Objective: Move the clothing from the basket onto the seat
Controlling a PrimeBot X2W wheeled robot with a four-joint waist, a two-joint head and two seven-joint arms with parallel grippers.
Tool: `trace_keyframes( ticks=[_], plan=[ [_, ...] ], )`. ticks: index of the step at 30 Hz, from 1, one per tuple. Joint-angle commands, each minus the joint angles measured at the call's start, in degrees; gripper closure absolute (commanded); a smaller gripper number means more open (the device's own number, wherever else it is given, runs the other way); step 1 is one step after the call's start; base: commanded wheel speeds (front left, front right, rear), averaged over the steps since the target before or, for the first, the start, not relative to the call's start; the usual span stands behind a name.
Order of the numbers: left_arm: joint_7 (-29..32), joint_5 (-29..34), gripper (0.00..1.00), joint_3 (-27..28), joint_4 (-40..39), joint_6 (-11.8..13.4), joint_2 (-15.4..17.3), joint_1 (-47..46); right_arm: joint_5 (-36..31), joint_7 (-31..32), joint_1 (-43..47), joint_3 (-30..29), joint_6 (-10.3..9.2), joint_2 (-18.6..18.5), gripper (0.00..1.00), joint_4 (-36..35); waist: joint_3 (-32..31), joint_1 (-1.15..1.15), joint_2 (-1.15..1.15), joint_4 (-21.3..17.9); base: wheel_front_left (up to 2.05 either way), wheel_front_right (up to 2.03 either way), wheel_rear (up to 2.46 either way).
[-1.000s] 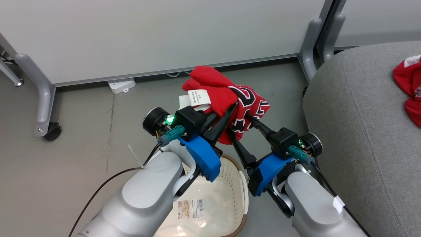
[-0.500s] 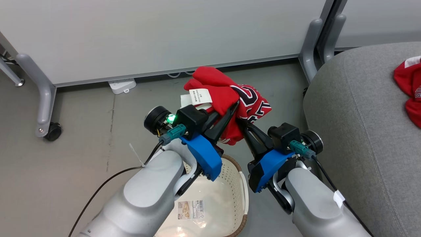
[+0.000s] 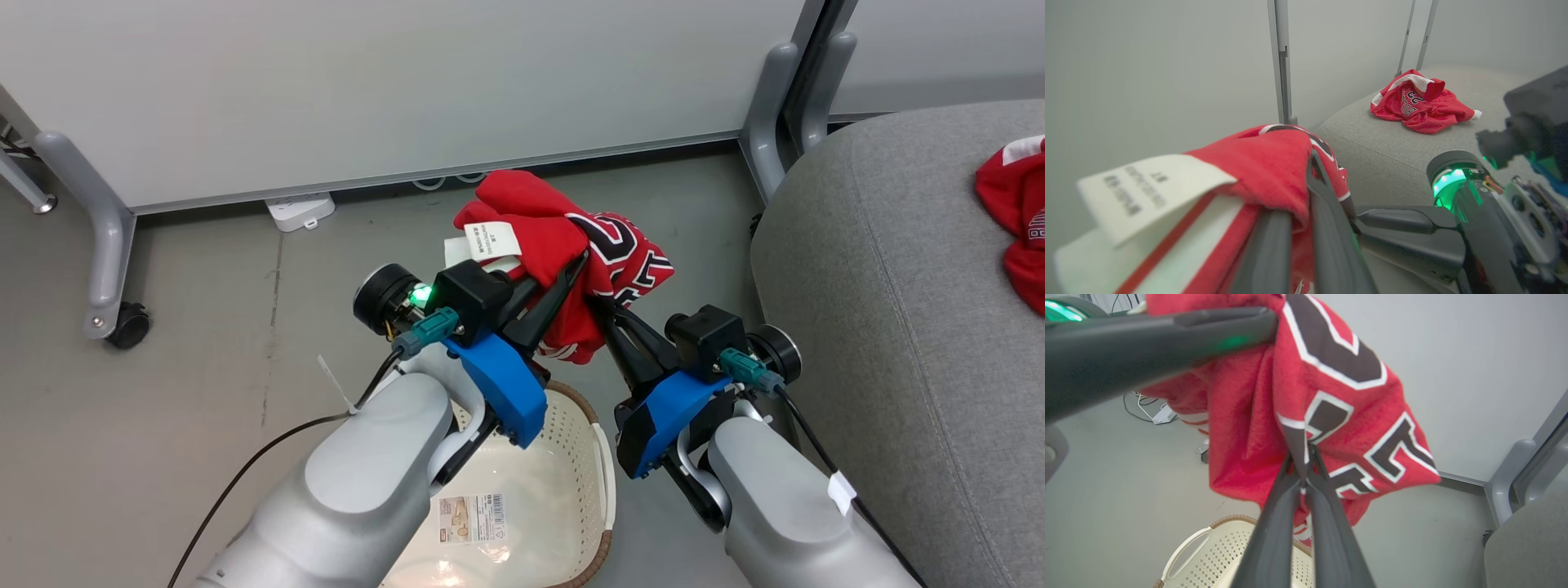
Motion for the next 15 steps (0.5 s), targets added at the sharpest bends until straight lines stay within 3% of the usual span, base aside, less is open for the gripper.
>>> trace_keyframes(
  ticks=[1,2,15],
  plan=[
    [-0.3,0.51,0.19,0.35,0.11,-0.18,0.01,-0.29,0.47,-0.01,-0.95,-0.02,-0.06,0.16,1.0,-0.1,0.04,0.0,0.0,0.0,0.0,0.0,0.0],
    [-0.3,0.61,0.0,0.37,0.31,-0.06,0.04,-0.38,0.56,-0.01,-0.94,-0.05,-0.06,0.16,1.0,-0.16,0.05,0.0,0.0,0.01,0.0,0.0,0.0],
    [-0.29,1.38,0.0,1.03,1.25,-0.19,0.11,-0.6,1.16,-0.01,-1.22,-1.03,-0.06,0.15,1.0,-0.51,0.56,0.0,0.0,-0.34,0.0,0.0,0.0]
  ],
)
